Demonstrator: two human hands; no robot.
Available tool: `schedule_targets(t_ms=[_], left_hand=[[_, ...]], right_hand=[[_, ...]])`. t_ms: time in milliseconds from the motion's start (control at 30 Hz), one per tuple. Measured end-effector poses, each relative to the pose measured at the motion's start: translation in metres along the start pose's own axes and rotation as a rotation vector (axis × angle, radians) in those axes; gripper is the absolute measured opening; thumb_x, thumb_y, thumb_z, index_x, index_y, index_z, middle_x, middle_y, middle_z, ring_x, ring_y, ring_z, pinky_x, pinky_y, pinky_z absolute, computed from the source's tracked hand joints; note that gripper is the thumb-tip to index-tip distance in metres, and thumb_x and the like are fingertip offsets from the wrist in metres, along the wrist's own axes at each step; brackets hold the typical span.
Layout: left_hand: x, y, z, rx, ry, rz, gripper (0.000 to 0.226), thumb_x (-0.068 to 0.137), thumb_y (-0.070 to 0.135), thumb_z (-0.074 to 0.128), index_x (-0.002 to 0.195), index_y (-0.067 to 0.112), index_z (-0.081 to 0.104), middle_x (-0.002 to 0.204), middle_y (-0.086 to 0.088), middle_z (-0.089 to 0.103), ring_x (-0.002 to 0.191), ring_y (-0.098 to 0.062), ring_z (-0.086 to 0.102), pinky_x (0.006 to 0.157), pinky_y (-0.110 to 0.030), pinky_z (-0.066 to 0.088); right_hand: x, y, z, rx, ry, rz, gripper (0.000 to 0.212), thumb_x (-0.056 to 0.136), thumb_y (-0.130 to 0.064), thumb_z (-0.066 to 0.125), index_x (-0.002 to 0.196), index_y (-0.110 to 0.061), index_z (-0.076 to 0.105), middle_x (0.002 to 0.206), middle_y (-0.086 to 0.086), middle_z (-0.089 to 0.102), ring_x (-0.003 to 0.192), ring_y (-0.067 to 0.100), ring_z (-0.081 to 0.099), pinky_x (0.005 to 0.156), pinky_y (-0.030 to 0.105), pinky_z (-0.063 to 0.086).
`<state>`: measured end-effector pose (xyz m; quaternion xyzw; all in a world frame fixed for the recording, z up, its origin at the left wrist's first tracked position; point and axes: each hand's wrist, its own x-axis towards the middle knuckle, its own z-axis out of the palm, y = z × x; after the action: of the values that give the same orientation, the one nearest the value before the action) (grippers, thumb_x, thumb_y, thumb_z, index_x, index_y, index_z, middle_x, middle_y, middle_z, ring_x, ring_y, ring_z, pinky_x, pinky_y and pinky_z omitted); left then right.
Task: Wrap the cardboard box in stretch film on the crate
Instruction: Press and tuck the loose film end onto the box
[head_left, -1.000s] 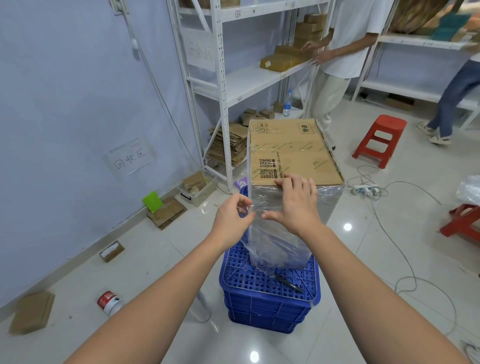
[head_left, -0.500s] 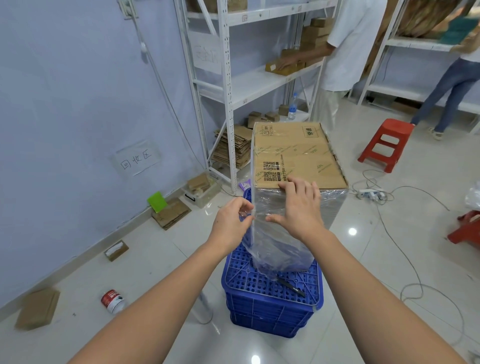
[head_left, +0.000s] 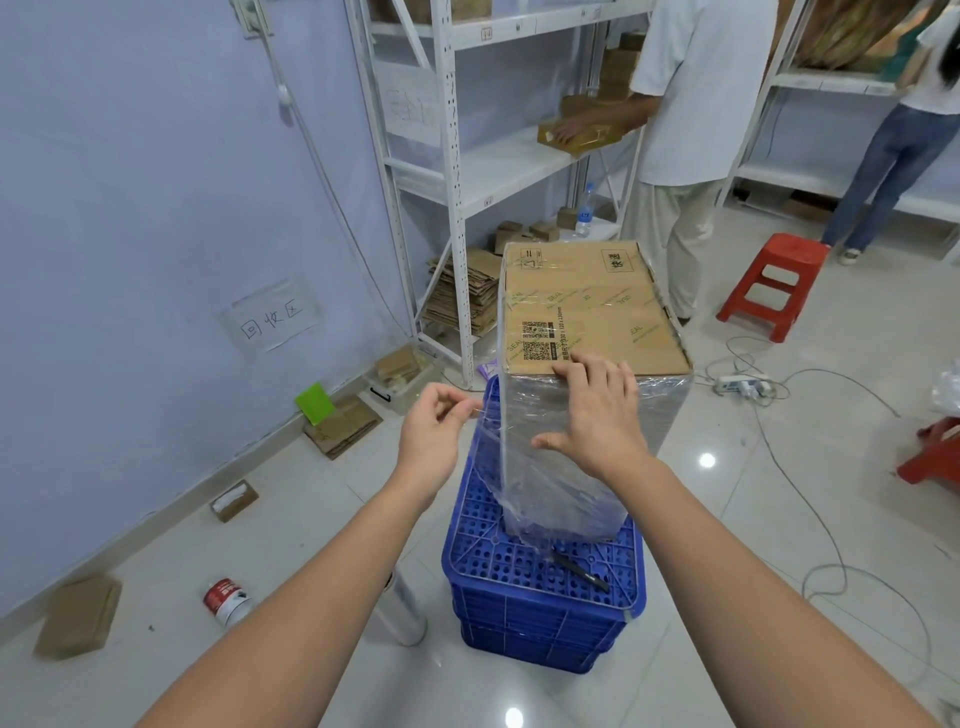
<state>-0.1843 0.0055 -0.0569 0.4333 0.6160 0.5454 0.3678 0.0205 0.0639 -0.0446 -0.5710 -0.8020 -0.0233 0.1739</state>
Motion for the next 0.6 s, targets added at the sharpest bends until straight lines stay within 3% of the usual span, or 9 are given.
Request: schedule_targets(t_ms=[167,433,600], left_hand=[[0.01,0.002,-0.009,-0.161,0.119,-0.083,0.011,0.105,0.004,0.053,0.102,0.012,0.06,0.096,-0.006,0.077,0.092,-0.017,0.073,0.096,-0.038,0.057],[0.018,0.005,-0.008,-0.099,0.106,-0.054,0.011,0.105,0.005,0.055,0.104,0.016,0.058,0.096,-0.008,0.074,0.087,-0.017,0.072,0.085,-0.03,0.057],[0.03,0.004,-0.007,-0.07,0.062,-0.093,0.019,0.107,0.006,0.05,0.109,0.016,0.066,0.097,-0.007,0.07,0.086,-0.015,0.066,0.083,-0.026,0.055]], right_hand=[[-0.001,0.003,-0.001,0.013,0.009,-0.013,0.102,0.06,-0.072,0.075,0.142,-0.029,0.032,0.15,-0.001,0.029,0.143,0.022,0.02,0.121,0.048,0.003],[0.002,0.006,0.002,0.033,0.052,-0.027,0.077,0.075,-0.069,0.065,0.137,-0.03,0.042,0.145,-0.001,0.036,0.138,0.022,0.028,0.119,0.047,0.009],[0.008,0.01,-0.001,0.065,0.086,-0.032,0.058,0.084,-0.066,0.057,0.128,-0.029,0.05,0.132,-0.004,0.043,0.122,0.021,0.037,0.11,0.043,0.02]])
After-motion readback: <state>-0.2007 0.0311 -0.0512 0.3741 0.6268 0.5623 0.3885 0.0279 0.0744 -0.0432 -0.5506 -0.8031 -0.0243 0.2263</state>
